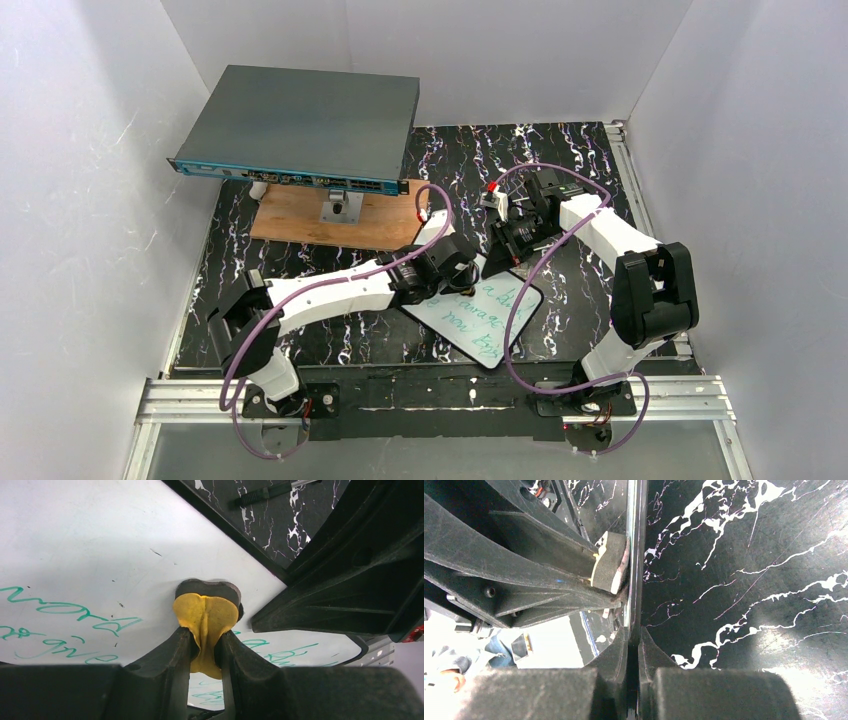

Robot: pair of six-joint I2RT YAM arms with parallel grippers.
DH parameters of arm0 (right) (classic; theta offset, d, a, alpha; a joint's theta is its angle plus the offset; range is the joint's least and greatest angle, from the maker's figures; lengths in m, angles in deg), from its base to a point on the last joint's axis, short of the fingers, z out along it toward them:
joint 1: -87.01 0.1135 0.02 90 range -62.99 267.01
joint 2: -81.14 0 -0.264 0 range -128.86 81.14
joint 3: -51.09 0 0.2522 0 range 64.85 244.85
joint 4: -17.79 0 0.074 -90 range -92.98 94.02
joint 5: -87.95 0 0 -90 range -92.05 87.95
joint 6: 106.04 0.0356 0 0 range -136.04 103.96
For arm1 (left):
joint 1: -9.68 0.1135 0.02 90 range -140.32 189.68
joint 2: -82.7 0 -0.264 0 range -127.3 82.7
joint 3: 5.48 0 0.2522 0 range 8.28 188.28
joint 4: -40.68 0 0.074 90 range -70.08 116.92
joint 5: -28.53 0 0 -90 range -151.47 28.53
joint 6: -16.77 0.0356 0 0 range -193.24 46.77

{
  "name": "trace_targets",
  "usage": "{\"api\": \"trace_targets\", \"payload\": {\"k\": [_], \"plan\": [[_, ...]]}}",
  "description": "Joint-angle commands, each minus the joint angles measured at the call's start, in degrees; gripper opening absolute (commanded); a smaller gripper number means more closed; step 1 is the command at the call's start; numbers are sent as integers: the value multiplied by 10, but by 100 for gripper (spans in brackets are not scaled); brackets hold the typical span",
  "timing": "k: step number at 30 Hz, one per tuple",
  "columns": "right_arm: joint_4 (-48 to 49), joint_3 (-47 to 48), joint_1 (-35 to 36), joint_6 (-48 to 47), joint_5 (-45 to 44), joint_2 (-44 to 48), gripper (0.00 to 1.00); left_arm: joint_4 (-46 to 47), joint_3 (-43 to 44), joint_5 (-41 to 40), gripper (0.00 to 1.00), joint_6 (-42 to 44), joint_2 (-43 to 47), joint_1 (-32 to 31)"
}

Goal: Erase the whiteboard

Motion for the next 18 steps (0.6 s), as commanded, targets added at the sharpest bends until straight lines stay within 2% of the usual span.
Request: {"api": "trace_targets", "payload": {"k": [1, 8, 14, 18], "plan": [[10, 0, 12, -49, 48, 18, 1, -20, 6, -78, 0, 36, 27, 19], [12, 0, 12, -47, 47, 14, 1, -39, 25, -125, 0, 86, 30, 19], [12, 1, 12, -47, 47, 11, 1, -5, 5, -69, 0, 85, 34, 17], [12, 1, 12, -47, 47, 11, 1, 17, -5, -48, 0, 84, 41, -12]]}}
